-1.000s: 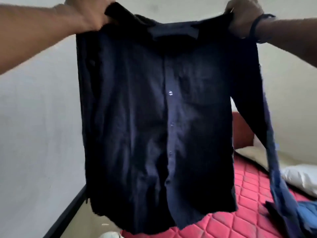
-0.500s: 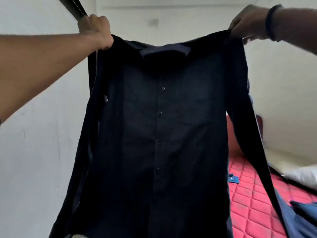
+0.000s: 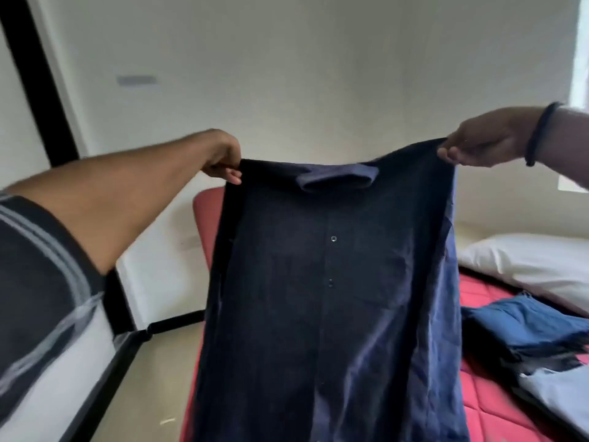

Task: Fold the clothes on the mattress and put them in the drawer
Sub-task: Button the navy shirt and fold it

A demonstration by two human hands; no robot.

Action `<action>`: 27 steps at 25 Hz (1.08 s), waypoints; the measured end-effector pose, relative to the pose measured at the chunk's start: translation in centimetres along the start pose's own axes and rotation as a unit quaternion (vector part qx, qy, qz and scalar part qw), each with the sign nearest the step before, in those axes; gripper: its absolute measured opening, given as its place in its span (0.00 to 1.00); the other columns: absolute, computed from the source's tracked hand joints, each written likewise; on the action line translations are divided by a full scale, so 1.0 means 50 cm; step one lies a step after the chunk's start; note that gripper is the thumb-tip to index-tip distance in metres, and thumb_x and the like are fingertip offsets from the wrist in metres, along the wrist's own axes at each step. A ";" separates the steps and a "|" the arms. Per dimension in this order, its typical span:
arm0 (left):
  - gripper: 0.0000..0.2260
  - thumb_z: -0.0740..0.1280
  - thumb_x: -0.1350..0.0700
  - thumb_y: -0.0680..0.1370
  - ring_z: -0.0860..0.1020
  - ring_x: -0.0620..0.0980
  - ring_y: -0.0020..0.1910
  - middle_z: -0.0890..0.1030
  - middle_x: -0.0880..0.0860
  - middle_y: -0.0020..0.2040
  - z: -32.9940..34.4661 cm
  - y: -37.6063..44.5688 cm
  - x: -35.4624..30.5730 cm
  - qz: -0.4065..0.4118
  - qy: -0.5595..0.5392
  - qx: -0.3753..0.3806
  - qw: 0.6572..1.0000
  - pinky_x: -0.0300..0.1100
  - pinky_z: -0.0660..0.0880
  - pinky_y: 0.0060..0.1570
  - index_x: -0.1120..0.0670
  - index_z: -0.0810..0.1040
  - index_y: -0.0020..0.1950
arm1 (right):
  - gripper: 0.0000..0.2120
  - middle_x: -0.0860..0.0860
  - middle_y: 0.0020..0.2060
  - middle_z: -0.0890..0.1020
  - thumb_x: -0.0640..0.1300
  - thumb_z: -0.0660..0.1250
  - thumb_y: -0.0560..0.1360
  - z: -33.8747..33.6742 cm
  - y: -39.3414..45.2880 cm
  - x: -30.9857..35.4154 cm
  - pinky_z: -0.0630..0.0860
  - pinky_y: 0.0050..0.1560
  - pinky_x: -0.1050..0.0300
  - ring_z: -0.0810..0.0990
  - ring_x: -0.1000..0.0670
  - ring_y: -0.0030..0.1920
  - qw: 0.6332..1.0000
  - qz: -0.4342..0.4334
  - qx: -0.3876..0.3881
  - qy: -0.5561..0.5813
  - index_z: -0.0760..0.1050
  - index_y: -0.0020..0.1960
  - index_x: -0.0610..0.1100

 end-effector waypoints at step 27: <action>0.15 0.76 0.55 0.71 0.83 0.48 0.52 0.84 0.49 0.50 0.815 0.521 0.247 0.155 -0.151 -0.015 0.976 0.42 0.78 0.57 0.49 0.85 0.58 | 0.22 0.49 0.17 0.71 0.52 0.87 0.48 0.231 -0.246 -0.808 0.52 0.27 0.57 0.71 0.45 0.16 0.590 -0.245 0.253 -0.727 0.74 0.26 0.48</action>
Point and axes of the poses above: each hand's wrist, its own y-axis towards the middle knuckle, its own z-axis out of the palm, x = y × z, the point moved 5 cm from there along y, towards the middle knuckle
